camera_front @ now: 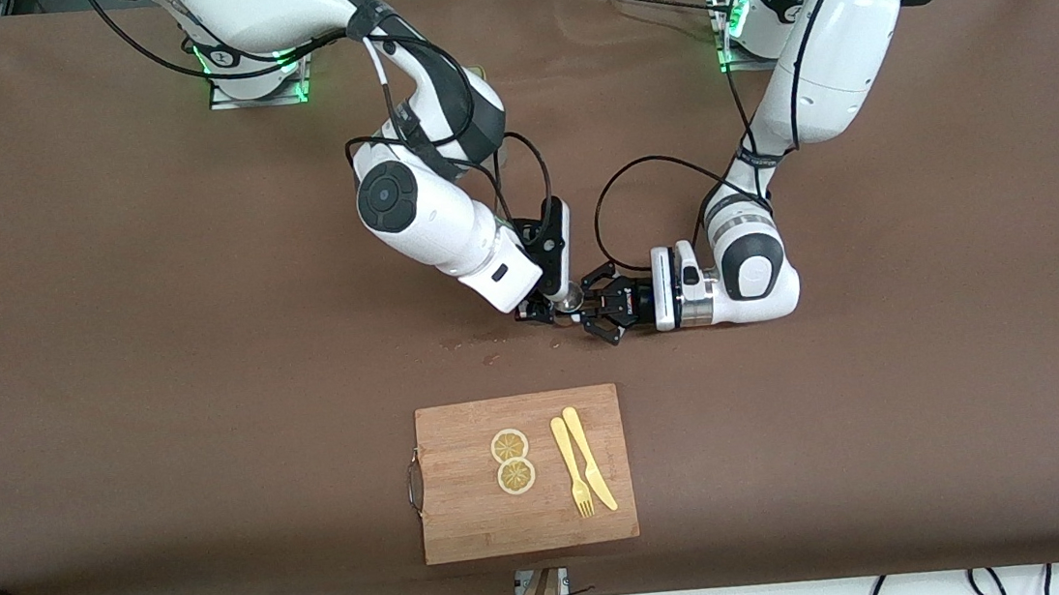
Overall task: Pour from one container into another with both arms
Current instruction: 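Tilt the glass cup upright and move both grippers apart, then lower the glass cup with the right gripper while the left gripper lowers the jigger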
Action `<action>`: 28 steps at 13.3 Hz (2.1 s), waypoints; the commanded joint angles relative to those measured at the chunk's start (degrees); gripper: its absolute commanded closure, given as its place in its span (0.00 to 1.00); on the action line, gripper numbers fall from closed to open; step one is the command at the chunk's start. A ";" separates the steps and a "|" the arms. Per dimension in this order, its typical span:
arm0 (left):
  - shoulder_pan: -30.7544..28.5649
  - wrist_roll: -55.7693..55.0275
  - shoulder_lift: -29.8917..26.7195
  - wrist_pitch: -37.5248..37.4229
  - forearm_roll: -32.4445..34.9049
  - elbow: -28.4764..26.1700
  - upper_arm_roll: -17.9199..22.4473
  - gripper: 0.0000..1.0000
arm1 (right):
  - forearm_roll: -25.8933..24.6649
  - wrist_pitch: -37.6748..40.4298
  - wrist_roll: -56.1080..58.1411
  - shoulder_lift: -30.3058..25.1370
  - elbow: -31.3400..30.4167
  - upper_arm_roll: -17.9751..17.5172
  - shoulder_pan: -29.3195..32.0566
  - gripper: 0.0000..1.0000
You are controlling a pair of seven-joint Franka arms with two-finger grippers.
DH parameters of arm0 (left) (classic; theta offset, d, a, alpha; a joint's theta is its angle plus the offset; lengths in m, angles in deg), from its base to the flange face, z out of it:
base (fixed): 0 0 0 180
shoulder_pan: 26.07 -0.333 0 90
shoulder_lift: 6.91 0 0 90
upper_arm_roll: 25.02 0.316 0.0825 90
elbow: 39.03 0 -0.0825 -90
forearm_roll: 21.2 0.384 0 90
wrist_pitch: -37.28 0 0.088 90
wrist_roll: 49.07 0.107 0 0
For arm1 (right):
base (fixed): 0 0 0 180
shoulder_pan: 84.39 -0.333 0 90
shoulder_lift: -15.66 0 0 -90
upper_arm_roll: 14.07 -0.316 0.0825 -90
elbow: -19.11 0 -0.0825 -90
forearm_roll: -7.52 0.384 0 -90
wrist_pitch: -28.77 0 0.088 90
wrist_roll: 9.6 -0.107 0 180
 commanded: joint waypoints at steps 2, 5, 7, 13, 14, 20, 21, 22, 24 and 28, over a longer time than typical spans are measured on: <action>-1.07 2.49 -0.70 -0.41 -0.57 0.55 3.41 1.00 | 5.38 0.29 3.74 -2.25 -0.81 -0.19 1.72 1.00; -5.19 1.96 -1.14 -5.84 5.06 0.55 6.41 1.00 | 12.84 3.00 12.17 -4.88 -2.21 -0.19 5.23 1.00; -8.52 2.04 -1.14 -9.36 9.09 0.55 7.03 1.00 | 17.94 6.77 19.63 -5.68 -2.92 -0.19 8.65 1.00; -21.35 2.66 -1.23 -20.16 23.68 0.64 8.34 1.00 | 25.51 24.87 39.94 -5.86 -3.27 -0.11 22.71 1.00; -23.38 4.14 -1.14 -22.19 25.18 0.64 8.96 1.00 | 26.13 27.16 42.58 -5.86 -3.79 -0.02 25.26 1.00; -34.89 12.14 -0.79 -30.37 37.57 0.64 11.24 1.00 | 31.24 34.03 60.34 -4.63 -11.96 -0.02 39.50 1.00; -36.13 13.72 -0.70 -30.73 38.72 0.64 11.77 1.00 | 31.41 34.82 62.71 -3.06 -12.23 -0.02 40.48 1.00; -37.10 15.47 -0.53 -31.43 39.69 0.64 12.04 1.00 | 32.46 35.35 65.17 -1.56 -12.85 -0.11 41.10 1.00; -38.07 18.55 0.52 -32.66 40.84 0.64 12.48 1.00 | 36.49 34.75 69.48 -0.33 -16.17 -0.02 41.45 1.00; -38.43 23.13 2.81 -33.28 40.84 0.64 13.62 1.00 | 42.92 35.01 80.99 8.01 -17.77 -0.02 44.79 1.00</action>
